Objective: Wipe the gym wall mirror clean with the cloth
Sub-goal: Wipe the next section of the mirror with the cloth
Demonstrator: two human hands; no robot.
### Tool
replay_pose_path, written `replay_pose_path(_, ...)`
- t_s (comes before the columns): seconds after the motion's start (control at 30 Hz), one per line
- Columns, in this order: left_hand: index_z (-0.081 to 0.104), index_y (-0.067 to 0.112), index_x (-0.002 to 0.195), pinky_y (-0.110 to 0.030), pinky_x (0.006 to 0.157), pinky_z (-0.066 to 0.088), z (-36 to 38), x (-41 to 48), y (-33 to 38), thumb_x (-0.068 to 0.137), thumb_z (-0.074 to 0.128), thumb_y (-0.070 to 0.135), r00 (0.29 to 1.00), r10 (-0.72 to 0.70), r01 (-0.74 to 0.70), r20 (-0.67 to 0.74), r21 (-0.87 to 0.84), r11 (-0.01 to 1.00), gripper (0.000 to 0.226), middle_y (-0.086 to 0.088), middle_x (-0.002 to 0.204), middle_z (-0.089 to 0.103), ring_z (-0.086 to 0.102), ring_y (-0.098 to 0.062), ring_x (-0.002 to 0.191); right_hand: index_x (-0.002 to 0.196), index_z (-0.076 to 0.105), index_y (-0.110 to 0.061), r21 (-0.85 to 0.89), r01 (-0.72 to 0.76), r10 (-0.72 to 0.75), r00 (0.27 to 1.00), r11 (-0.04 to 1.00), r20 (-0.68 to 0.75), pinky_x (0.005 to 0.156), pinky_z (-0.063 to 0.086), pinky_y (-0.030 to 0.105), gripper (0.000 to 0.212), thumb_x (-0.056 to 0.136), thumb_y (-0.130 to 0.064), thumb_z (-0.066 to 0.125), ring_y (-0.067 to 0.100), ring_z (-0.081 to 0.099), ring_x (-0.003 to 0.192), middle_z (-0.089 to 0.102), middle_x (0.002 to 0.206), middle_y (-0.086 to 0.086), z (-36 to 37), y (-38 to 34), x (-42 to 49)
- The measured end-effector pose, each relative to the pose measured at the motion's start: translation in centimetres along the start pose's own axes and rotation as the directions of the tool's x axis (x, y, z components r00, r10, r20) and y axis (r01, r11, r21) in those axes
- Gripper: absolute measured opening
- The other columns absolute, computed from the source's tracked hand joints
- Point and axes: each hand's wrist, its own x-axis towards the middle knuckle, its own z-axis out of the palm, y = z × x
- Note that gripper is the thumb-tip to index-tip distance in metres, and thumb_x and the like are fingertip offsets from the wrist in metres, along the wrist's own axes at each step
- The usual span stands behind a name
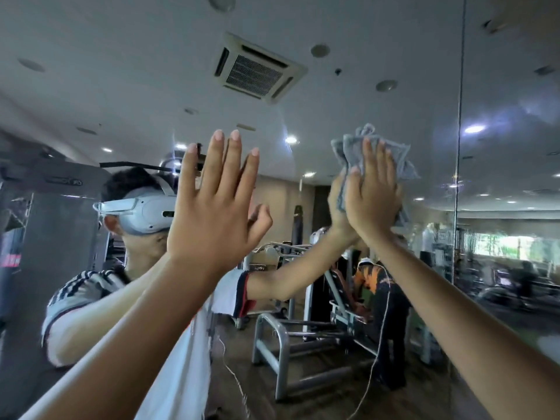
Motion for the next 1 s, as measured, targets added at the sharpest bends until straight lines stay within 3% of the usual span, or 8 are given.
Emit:
replay_pose_path(0.1,0.027,0.005,0.156,-0.057,0.123,0.004,0.1,0.0,-0.2,0.101,0.03,0.046,0.999,0.009,-0.009,-0.04,-0.012,1.0,0.069,-0.023,0.163,0.017,0.012,-0.038,0.153,0.157,0.019,-0.021,0.006,0.006,-0.006,1.0,1.0,-0.003,0.118,0.006,0.036,0.064,0.097,-0.043,0.012,0.019,0.012,0.153,0.017,0.165,0.003,0.3,-4.5,0.0)
replay_pose_path(0.37,0.023,0.005,0.157,-0.058,0.123,0.003,0.1,-2.0,0.1,0.101,0.03,0.047,0.999,0.029,-0.029,-0.015,-0.015,0.999,0.071,-0.022,0.165,0.013,0.008,-0.037,0.153,0.155,0.014,-0.023,0.031,0.594,-0.595,0.799,0.804,0.089,0.122,0.01,0.038,0.053,0.104,-0.035,0.02,0.017,0.01,0.153,0.018,0.164,0.005,-0.9,1.4,-9.3)
replay_pose_path(0.5,0.02,0.004,0.157,-0.06,0.122,0.002,-0.1,-2.0,0.4,0.101,0.028,0.045,1.0,0.023,-0.023,0.017,0.012,1.0,0.07,-0.023,0.165,0.01,0.007,-0.039,0.153,0.156,0.027,-0.018,0.005,0.224,-0.224,0.971,0.974,0.088,0.122,0.016,0.05,0.058,0.1,-0.034,0.021,0.022,0.018,0.152,0.023,0.164,0.007,-0.8,2.7,-6.4)
replay_pose_path(0.6,0.02,0.004,0.158,-0.059,0.122,0.002,-0.2,-2.0,0.6,0.101,0.028,0.045,1.0,0.02,-0.02,0.016,0.009,1.0,0.07,-0.023,0.165,0.009,0.007,-0.039,0.153,0.156,0.027,-0.016,0.007,-0.051,0.051,0.999,0.999,-0.005,0.124,0.012,0.045,0.064,0.098,-0.039,0.012,0.021,0.017,0.152,0.023,0.164,0.006,-0.2,-2.2,-2.5)
replay_pose_path(0.73,0.024,0.005,0.157,-0.059,0.122,0.008,0.0,-2.6,0.2,0.102,0.031,0.045,0.999,0.033,-0.033,-0.026,-0.03,0.999,0.068,-0.021,0.164,0.015,0.011,-0.036,0.153,0.155,0.028,-0.015,0.041,0.15,-0.15,0.988,0.988,-0.023,0.12,0.015,0.041,0.058,0.101,-0.035,0.023,0.024,0.021,0.151,0.024,0.163,0.009,-0.1,-6.8,-3.9)
replay_pose_path(0.87,0.025,0.007,0.157,-0.057,0.122,0.013,-0.1,-4.0,-0.2,0.104,0.031,0.046,0.998,0.049,-0.052,-0.049,-0.05,0.997,0.067,-0.018,0.164,0.018,0.014,-0.034,0.153,0.156,0.023,-0.021,0.053,0.528,-0.531,0.845,0.847,0.064,0.12,0.02,0.043,0.053,0.105,-0.035,0.022,0.021,0.018,0.152,0.024,0.163,0.008,-1.1,-3.9,-11.2)
replay_pose_path(0.93,0.023,0.006,0.158,-0.057,0.123,0.012,-0.4,-5.1,-0.1,0.104,0.03,0.046,0.999,0.044,-0.046,-0.027,-0.061,0.997,0.067,-0.018,0.165,0.016,0.012,-0.034,0.153,0.155,0.02,-0.022,-0.001,0.568,-0.566,0.82,0.823,0.087,0.119,0.019,0.04,0.052,0.105,-0.035,0.021,0.016,0.013,0.153,0.025,0.161,0.006,-1.5,0.4,-12.8)
replay_pose_path(1.0,0.019,0.006,0.158,-0.059,0.122,0.01,-0.7,-6.3,0.4,0.104,0.027,0.047,0.999,0.045,-0.044,0.017,-0.061,0.997,0.069,-0.018,0.166,0.011,0.008,-0.034,0.154,0.156,0.015,-0.024,-0.014,0.428,-0.424,0.9,0.904,0.099,0.124,0.008,0.034,0.055,0.103,-0.032,0.026,0.009,0.005,0.153,0.027,0.161,0.007,-1.2,3.2,-12.2)
